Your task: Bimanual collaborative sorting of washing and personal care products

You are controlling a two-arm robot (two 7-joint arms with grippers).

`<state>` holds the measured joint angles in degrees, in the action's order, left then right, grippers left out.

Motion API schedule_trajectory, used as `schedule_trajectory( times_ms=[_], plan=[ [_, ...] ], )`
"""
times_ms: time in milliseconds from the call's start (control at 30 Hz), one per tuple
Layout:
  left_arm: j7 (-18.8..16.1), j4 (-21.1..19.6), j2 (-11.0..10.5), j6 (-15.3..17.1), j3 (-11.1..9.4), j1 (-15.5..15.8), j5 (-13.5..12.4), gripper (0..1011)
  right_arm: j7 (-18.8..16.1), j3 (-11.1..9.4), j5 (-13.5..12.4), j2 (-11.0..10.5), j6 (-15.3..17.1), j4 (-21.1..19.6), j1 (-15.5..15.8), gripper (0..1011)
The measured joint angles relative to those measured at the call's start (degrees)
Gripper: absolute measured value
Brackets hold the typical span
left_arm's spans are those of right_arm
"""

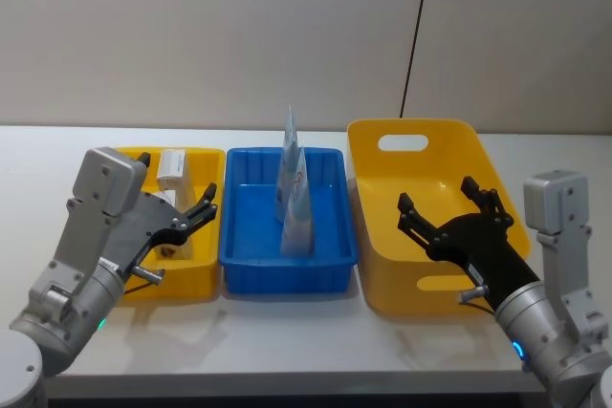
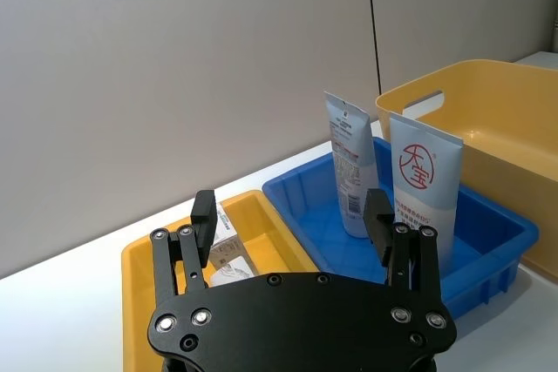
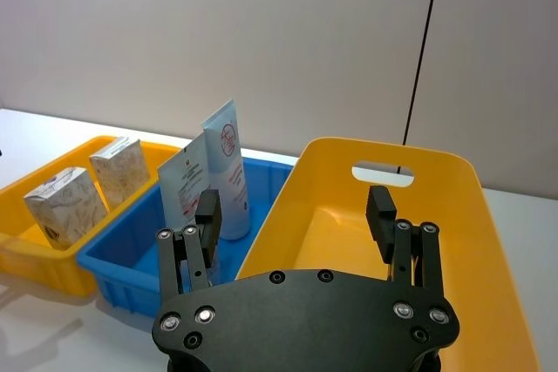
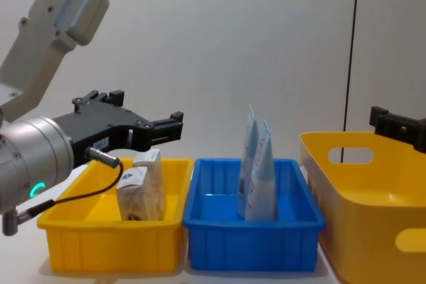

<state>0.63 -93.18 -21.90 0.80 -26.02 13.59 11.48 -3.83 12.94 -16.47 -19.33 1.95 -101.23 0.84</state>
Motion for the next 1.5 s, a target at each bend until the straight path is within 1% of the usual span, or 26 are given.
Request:
schedule_trajectory(
  times_ms=[1500],
  plan=[
    [0.0,0.0,0.0,0.0,0.0,0.0,0.0,1001,0.0,0.0,0.0,0.0,0.0,0.0,0.0,1002]
  ],
)
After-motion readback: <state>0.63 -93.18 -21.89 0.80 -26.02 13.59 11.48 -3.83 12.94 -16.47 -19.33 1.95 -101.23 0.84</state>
